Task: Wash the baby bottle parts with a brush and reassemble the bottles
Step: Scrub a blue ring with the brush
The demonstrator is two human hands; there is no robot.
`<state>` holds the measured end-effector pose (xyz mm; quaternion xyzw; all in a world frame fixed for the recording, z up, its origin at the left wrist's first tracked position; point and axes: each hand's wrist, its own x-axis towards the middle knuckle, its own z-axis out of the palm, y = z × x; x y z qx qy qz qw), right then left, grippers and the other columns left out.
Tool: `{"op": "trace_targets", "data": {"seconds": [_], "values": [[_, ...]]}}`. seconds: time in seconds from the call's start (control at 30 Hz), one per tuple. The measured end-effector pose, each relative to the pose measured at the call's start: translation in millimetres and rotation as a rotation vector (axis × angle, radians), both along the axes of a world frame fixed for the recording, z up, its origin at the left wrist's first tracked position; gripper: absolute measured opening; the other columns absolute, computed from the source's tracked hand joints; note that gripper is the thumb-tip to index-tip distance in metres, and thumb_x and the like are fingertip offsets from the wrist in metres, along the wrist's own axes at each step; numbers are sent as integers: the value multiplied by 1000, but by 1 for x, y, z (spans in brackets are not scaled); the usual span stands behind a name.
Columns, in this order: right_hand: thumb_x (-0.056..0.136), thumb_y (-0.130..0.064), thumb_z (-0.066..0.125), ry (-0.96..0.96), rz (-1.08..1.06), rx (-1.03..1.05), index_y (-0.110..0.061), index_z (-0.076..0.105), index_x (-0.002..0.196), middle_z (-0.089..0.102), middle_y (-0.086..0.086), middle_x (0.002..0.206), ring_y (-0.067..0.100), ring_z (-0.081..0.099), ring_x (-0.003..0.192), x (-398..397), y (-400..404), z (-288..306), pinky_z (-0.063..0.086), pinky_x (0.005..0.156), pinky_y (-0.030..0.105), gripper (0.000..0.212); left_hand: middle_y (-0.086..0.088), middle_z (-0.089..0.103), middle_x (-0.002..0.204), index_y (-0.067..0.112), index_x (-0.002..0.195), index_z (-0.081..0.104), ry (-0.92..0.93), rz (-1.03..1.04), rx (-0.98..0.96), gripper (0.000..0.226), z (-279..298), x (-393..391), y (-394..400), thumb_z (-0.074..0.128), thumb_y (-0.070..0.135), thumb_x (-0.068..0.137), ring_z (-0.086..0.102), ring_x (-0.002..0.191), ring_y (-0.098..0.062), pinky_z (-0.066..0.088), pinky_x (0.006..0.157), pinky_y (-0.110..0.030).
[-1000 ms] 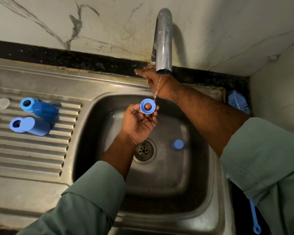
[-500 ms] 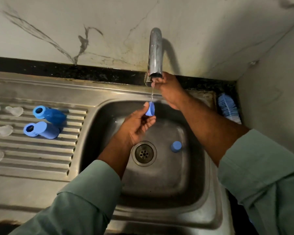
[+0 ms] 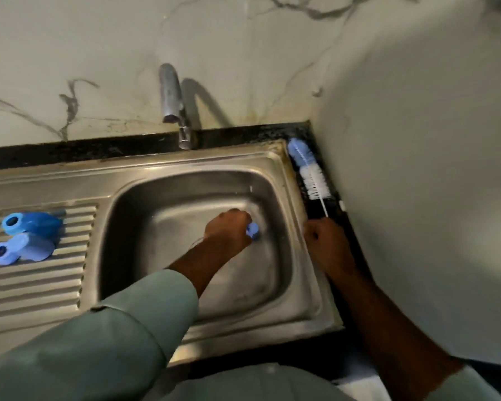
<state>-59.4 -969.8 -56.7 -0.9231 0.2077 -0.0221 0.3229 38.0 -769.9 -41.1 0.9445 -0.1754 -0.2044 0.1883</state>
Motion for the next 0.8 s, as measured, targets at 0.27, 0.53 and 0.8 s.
{"op": "trace_targets", "data": {"seconds": [0.27,0.53,0.8], "values": [[75,-9,72,8,-213,-371,-2,62,114,57,23,95,41,56,86,-73,-14,-12,49,76,44,41,-7,69,87,15,97,74,159,175,-447,24,18,-38,-52,68,37,89,65,80,-23,50,73,-30],[83,-4,59,122,-239,-367,-6,62,89,59,18,92,40,59,79,-72,7,9,48,66,41,7,-6,65,75,18,93,64,655,747,-936,16,33,-34,-2,65,33,93,63,67,-21,53,61,-30],[89,-30,43,-306,311,-335,-24,63,109,61,0,91,27,65,62,-73,74,32,50,42,35,28,-11,66,79,4,92,61,659,1111,-1361,46,55,14,125,53,50,95,62,78,-18,57,76,-32]]}}
